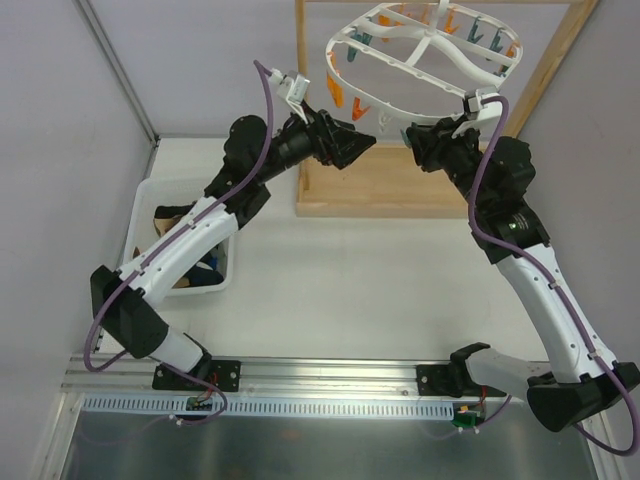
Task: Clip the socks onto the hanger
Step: Open the clamp at the hanger.
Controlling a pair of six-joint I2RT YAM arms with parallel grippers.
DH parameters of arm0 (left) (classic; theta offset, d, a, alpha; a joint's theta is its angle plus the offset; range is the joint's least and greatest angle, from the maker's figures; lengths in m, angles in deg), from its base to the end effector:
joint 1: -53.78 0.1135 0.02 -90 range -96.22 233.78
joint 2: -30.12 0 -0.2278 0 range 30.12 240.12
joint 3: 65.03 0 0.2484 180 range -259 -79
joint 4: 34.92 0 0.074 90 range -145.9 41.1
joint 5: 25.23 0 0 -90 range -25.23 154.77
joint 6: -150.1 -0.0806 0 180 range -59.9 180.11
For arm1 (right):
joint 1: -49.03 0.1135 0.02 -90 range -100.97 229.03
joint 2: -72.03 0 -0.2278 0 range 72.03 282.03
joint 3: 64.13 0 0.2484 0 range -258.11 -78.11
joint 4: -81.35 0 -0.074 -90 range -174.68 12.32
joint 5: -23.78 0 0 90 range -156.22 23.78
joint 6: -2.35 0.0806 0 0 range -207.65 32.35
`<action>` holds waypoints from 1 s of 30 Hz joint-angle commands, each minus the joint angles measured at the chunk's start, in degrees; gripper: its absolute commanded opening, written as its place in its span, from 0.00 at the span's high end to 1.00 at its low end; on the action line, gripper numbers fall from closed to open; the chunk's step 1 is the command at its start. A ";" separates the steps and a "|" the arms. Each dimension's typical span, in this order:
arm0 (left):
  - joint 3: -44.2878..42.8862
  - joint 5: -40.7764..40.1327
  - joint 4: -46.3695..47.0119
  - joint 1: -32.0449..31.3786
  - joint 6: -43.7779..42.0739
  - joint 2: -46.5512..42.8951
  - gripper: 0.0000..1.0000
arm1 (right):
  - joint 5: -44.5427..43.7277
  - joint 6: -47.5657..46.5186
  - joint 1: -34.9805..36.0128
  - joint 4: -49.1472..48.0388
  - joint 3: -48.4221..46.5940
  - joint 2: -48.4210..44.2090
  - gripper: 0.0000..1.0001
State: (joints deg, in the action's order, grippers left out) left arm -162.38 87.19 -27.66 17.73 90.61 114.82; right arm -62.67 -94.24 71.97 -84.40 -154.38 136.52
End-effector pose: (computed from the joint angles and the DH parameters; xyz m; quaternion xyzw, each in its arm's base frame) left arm 0.2899 -0.2490 0.4453 0.1862 0.5549 -0.5340 0.6101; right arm 0.2715 0.1203 0.4579 -0.1843 0.6053 0.1295 0.7634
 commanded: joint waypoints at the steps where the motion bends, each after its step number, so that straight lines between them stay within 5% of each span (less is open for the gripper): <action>1: -7.13 -1.06 6.80 -0.95 0.26 3.52 0.19 | 2.42 1.93 -0.26 -2.73 -0.55 -1.73 0.75; 30: -16.03 -0.97 11.99 -4.90 3.78 16.02 0.32 | 4.53 2.81 -1.23 -3.17 -0.99 -0.68 0.79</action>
State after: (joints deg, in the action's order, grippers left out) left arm -176.10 86.71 -20.63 12.94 93.08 130.25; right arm -59.28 -92.25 71.23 -84.43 -154.38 136.35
